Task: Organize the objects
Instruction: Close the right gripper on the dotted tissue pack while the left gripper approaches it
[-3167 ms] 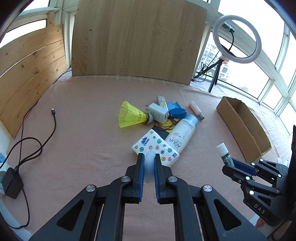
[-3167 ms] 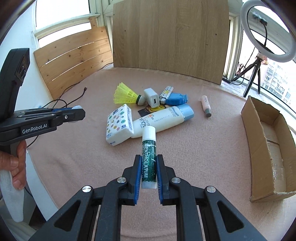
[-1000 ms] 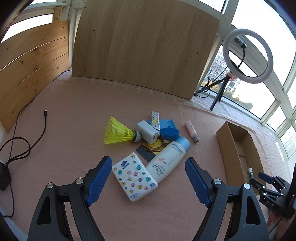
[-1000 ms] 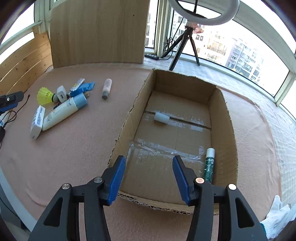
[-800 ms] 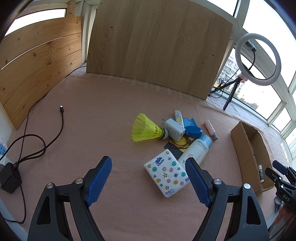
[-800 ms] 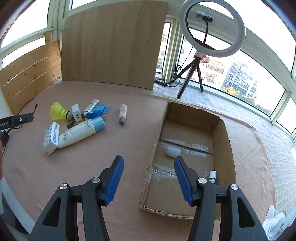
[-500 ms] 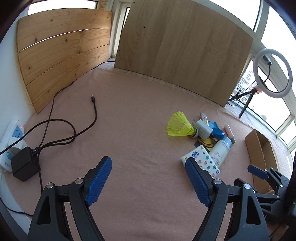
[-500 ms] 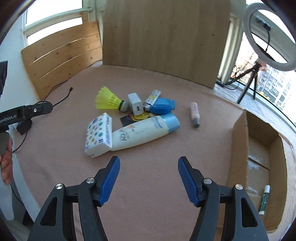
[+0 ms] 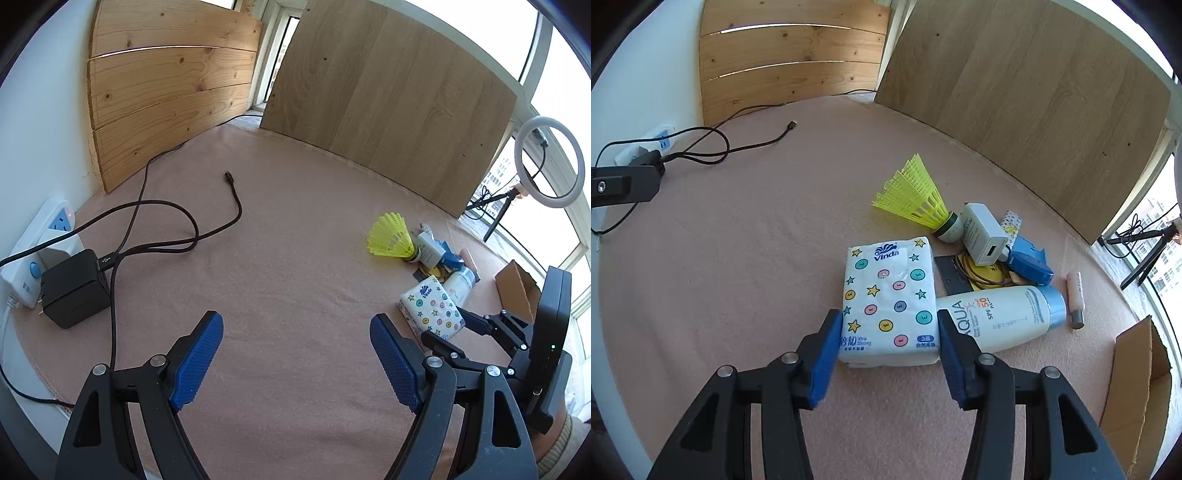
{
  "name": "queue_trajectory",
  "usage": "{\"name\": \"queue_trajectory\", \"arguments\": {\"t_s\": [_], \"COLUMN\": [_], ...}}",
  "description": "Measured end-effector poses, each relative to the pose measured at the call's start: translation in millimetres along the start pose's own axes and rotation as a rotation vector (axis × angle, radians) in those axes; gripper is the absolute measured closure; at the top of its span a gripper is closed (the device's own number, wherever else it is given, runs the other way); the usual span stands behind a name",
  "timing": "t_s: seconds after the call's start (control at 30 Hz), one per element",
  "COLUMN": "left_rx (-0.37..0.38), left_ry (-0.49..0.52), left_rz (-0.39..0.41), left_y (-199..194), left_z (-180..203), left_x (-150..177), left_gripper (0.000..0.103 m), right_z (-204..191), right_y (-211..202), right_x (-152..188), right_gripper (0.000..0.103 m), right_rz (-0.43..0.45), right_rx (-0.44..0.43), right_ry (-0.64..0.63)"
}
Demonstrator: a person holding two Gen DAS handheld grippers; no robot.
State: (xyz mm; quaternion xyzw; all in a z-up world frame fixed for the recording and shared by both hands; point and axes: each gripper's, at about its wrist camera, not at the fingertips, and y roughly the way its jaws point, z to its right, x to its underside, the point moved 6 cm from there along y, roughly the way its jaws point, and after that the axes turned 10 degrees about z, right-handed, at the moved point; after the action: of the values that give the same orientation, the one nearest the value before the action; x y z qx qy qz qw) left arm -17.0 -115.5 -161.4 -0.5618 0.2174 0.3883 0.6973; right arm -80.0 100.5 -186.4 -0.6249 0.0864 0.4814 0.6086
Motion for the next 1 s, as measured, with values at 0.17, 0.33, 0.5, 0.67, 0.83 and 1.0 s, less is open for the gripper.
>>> {"name": "queue_trajectory", "arguments": {"t_s": [0.17, 0.33, 0.5, 0.67, 0.83, 1.0], "left_rx": [0.177, 0.495, 0.753, 0.910, 0.989, 1.010], "left_ry": [0.210, 0.546, 0.829, 0.925, 0.936, 0.917], "left_rz": [0.009, -0.069, -0.141, -0.193, -0.238, -0.245], "left_y": [8.7, 6.0, -11.8, -15.0, -13.3, -14.1], "left_z": [38.6, 106.7, 158.9, 188.8, 194.7, 186.3], "left_x": [10.8, 58.9, 108.1, 132.4, 144.3, 137.5], "left_gripper": [0.018, 0.019, 0.021, 0.036, 0.038, 0.038], "right_z": [-6.0, -17.9, -9.2, -4.1, -6.8, -12.1], "right_y": [-32.3, -70.3, -102.8, -114.7, -110.7, -114.1], "right_x": [15.0, 67.3, 106.2, 121.3, 127.0, 129.4], "right_gripper": [0.058, 0.057, 0.057, 0.057, 0.055, 0.044], "right_rz": [0.002, -0.088, -0.093, -0.073, -0.066, -0.068], "right_rx": [-0.195, -0.492, -0.641, -0.721, -0.750, -0.705], "right_ry": [-0.004, -0.081, -0.139, -0.217, -0.270, -0.304]}}
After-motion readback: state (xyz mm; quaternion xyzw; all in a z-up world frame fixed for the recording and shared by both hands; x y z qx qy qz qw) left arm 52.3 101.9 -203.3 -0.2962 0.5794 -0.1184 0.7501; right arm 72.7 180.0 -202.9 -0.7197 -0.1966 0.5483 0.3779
